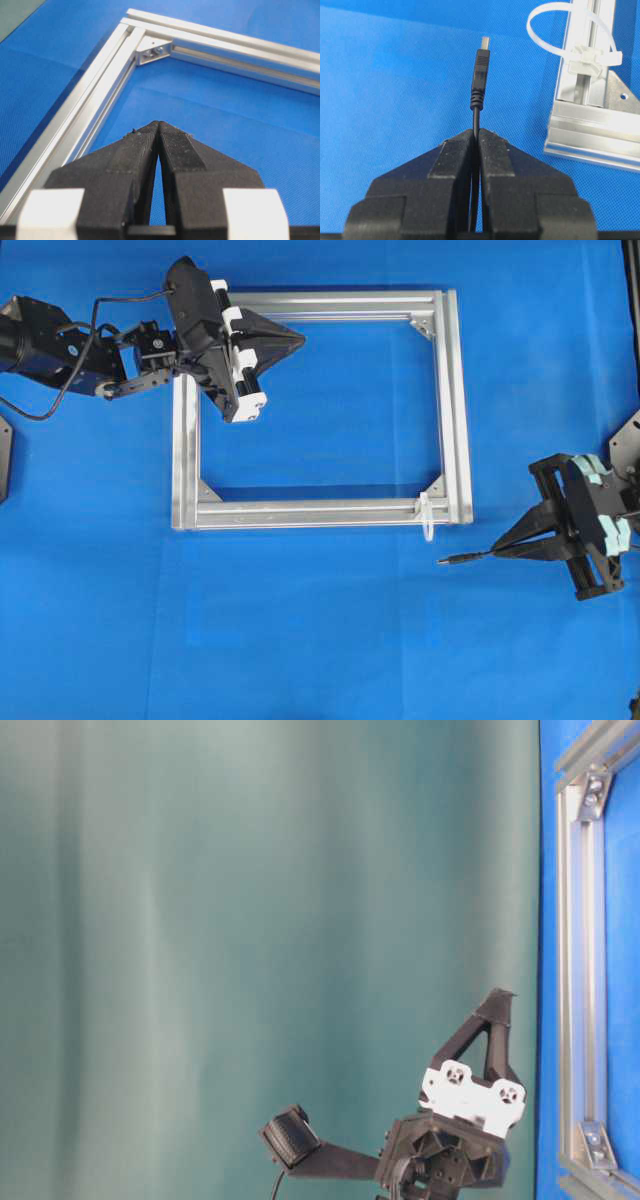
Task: Insert the wire through the string loop located on the right side.
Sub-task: 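Carry the cable right and up, aiming the plug at the white zip-tie loop, then push the plug leftward through the white zip-tie loop with the right gripper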
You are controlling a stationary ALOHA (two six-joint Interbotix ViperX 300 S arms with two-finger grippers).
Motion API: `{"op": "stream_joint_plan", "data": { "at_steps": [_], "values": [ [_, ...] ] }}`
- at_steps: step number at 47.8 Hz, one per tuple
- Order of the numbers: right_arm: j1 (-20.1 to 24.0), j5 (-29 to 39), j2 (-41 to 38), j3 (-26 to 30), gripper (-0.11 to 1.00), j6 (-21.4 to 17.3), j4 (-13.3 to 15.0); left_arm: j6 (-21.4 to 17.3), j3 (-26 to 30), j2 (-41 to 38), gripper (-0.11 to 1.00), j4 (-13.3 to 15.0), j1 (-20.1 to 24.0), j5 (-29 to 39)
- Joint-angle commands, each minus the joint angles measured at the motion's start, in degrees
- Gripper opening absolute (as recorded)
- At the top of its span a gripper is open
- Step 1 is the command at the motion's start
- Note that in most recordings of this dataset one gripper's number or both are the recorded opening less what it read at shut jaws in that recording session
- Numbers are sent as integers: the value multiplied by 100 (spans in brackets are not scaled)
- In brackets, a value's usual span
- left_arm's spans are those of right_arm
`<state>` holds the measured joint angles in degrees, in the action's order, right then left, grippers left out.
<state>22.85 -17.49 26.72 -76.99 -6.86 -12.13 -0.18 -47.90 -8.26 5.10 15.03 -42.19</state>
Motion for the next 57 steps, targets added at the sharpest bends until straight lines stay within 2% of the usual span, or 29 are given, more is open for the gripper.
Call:
{"op": "stream_joint_plan", "data": {
  "at_steps": [1, 23, 57],
  "values": [
    [-123, -79, 26, 53, -4, 18, 0, -9, 62, 167, 0, -9, -18, -18],
    [-879, -193, 132, 0, -4, 316, 0, -9, 44, 167, 0, -18, -62, -18],
    [-914, -229, 193, -70, -4, 343, 9, -9, 70, 167, 0, -18, -53, -26]
  ]
}}
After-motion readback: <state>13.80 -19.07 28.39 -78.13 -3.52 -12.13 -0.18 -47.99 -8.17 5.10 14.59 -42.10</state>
